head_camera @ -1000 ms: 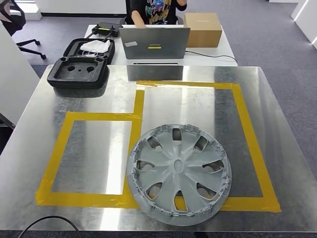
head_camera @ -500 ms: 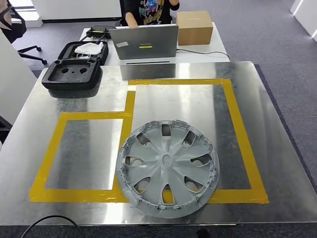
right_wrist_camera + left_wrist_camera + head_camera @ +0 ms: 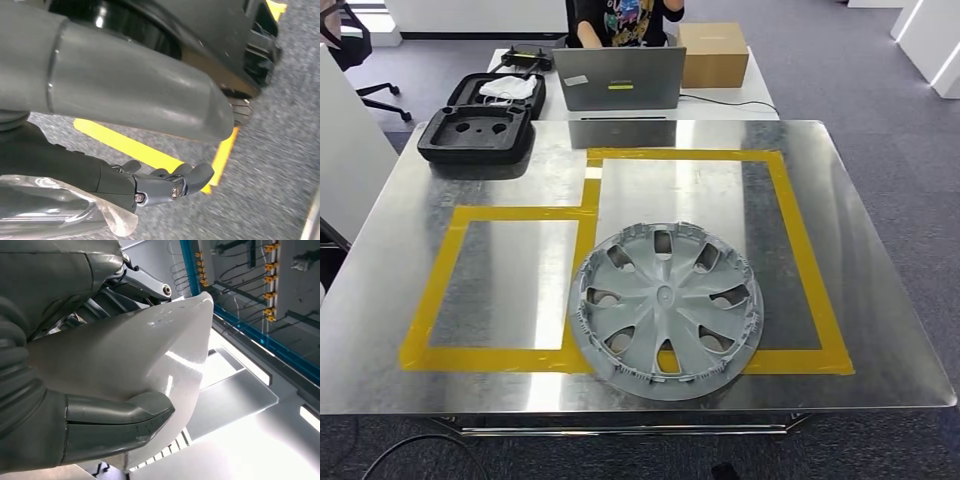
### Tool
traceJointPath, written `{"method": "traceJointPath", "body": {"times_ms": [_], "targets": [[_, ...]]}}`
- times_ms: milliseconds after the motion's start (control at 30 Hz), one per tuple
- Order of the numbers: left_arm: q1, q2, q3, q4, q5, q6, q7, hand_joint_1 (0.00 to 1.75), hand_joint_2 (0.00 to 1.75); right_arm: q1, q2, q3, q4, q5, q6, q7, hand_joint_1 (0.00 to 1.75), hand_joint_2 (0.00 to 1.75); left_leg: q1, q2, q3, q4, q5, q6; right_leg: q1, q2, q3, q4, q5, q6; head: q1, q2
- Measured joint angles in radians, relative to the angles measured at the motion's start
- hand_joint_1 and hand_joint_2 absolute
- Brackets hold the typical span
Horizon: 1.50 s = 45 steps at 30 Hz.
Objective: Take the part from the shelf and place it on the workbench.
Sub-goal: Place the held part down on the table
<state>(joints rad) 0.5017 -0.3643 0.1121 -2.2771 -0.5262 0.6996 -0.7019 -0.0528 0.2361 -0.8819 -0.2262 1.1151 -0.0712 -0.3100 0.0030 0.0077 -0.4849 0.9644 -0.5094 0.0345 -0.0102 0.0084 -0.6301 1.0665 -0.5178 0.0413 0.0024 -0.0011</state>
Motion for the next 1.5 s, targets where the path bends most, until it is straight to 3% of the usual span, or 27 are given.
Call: {"method": "traceJointPath", "body": {"times_ms": [67,100,133,167,233,267,300,367,467,533,600,667,767,833,933,1100,1267,1500], "targets": [[0.001,0.000,0.000,0.000,0.000,0.000,0.000,1.75,1.75,0.000,0.000,0.000,0.000,0.000,-0.001,0.000,0.00,0.00,-0.001,0.004,-0.025,0.000,0.018,0.005,-0.001,-0.001,-0.035,0.119,-0.090,0.006,0.004,0.000],[0.001,0.000,0.000,0.001,0.000,0.000,0.000,1.75,1.75,0.000,0.000,0.000,0.000,0.000,-0.001,0.000,0.00,0.00,-0.002,0.006,-0.037,0.001,0.026,0.005,-0.001,-0.001,-0.044,0.175,-0.112,0.009,0.005,0.000],[0.001,0.000,0.000,0.001,0.001,0.000,0.000,1.75,1.75,0.000,0.000,0.000,0.000,0.000,-0.002,0.000,0.00,0.00,-0.003,0.007,-0.048,0.001,0.034,0.004,-0.001,-0.001,-0.041,0.205,-0.110,0.011,0.005,0.000],[0.001,0.000,0.000,0.002,0.004,0.000,0.000,1.75,1.75,0.001,0.000,0.000,0.000,0.001,-0.002,0.000,0.00,0.00,-0.003,0.008,-0.058,0.002,0.041,0.002,-0.001,-0.002,-0.021,0.199,-0.088,0.011,0.006,0.000],[0.003,0.000,0.000,0.005,0.017,0.000,0.000,1.75,1.75,0.000,0.000,0.000,0.000,0.002,-0.002,0.000,0.00,0.00,-0.004,0.010,-0.072,0.006,0.053,-0.003,-0.001,-0.005,0.071,0.082,-0.034,0.007,0.006,0.000],[0.005,0.000,0.001,0.007,0.028,0.000,0.000,1.75,1.75,-0.001,0.000,0.000,0.000,0.004,-0.002,-0.001,0.00,0.00,-0.005,0.010,-0.077,0.009,0.057,-0.007,0.000,-0.007,0.128,0.003,-0.025,0.004,0.006,0.000],[0.007,0.000,0.002,0.011,0.040,0.000,0.000,1.75,1.75,-0.002,0.000,-0.001,0.000,0.005,-0.002,-0.002,0.00,0.00,-0.007,0.010,-0.082,0.014,0.061,-0.012,0.000,-0.009,0.169,-0.063,-0.027,0.001,0.005,0.000],[0.012,0.003,0.005,0.022,0.065,0.000,0.000,1.75,1.75,-0.004,0.000,-0.001,0.000,0.008,-0.003,-0.005,0.00,0.00,-0.011,0.011,-0.088,0.021,0.064,-0.019,0.001,-0.010,0.198,-0.122,-0.042,-0.006,0.005,0.000],[0.016,0.019,0.030,0.056,0.125,-0.007,0.000,1.75,1.75,0.000,0.000,-0.003,0.000,0.014,-0.002,-0.007,0.00,0.00,-0.013,0.010,-0.090,0.022,0.049,0.004,0.000,-0.012,0.191,-0.129,-0.043,-0.011,0.004,0.000],[0.016,0.039,0.073,0.093,0.177,-0.021,0.001,1.75,1.75,0.001,0.000,-0.003,0.000,0.018,-0.002,-0.009,0.00,0.00,-0.014,0.009,-0.090,0.019,0.064,0.025,0.003,-0.012,0.191,-0.128,-0.040,-0.017,0.003,0.000],[0.011,0.055,0.122,0.127,0.208,-0.052,0.002,1.75,1.75,0.002,0.000,-0.004,0.000,0.022,0.000,-0.010,0.00,0.00,-0.012,0.009,-0.090,0.017,0.084,0.030,0.006,-0.013,0.190,-0.126,-0.037,-0.021,0.003,0.000],[-0.013,0.064,0.191,0.169,0.219,-0.131,0.002,1.75,1.75,0.002,0.000,-0.004,0.000,0.029,0.004,-0.014,0.00,0.00,-0.010,0.007,-0.091,0.015,0.090,0.019,0.008,-0.016,0.188,-0.125,-0.036,-0.024,0.003,0.000],[-0.086,0.078,0.344,0.262,0.197,-0.291,0.002,1.75,1.75,-0.001,-0.001,-0.004,0.000,0.042,0.013,-0.020,0.00,0.00,-0.006,0.006,-0.091,0.012,0.091,-0.014,0.011,-0.018,0.186,-0.122,-0.038,-0.027,0.004,0.000],[-0.142,0.096,0.462,0.335,0.161,-0.375,0.002,1.75,1.75,-0.001,-0.003,-0.004,0.000,0.049,0.019,-0.022,0.00,0.00,-0.005,0.007,-0.092,0.011,0.090,-0.028,0.011,-0.016,0.184,-0.119,-0.039,-0.028,0.004,0.000],[-0.210,0.122,0.591,0.424,0.080,-0.430,0.004,1.75,1.75,-0.001,-0.006,-0.003,0.000,0.057,0.023,-0.023,0.00,0.00,-0.005,0.007,-0.094,0.012,0.089,-0.030,0.010,-0.014,0.181,-0.118,-0.040,-0.029,0.004,0.000],[-0.310,0.208,0.714,0.610,-0.122,-0.448,0.039,1.75,1.75,-0.009,-0.010,0.004,0.000,0.081,0.039,-0.016,0.00,0.00,-0.006,0.007,-0.098,0.014,0.087,-0.032,0.009,-0.015,0.179,-0.118,-0.040,-0.029,0.004,0.000],[-0.398,0.330,0.741,0.817,-0.273,-0.383,0.065,1.75,1.75,-0.026,-0.013,0.022,0.000,0.106,0.051,0.001,0.00,0.00,-0.005,0.007,-0.099,0.016,0.087,-0.032,0.009,-0.015,0.178,-0.118,-0.040,-0.029,0.004,0.000],[-0.431,0.387,0.739,0.917,-0.290,-0.364,0.077,1.75,1.75,-0.034,-0.014,0.034,0.000,0.108,0.053,0.004,0.00,0.00,-0.006,0.007,-0.103,0.019,0.087,-0.032,0.009,-0.015,0.177,-0.118,-0.040,-0.029,0.004,0.000]]}}
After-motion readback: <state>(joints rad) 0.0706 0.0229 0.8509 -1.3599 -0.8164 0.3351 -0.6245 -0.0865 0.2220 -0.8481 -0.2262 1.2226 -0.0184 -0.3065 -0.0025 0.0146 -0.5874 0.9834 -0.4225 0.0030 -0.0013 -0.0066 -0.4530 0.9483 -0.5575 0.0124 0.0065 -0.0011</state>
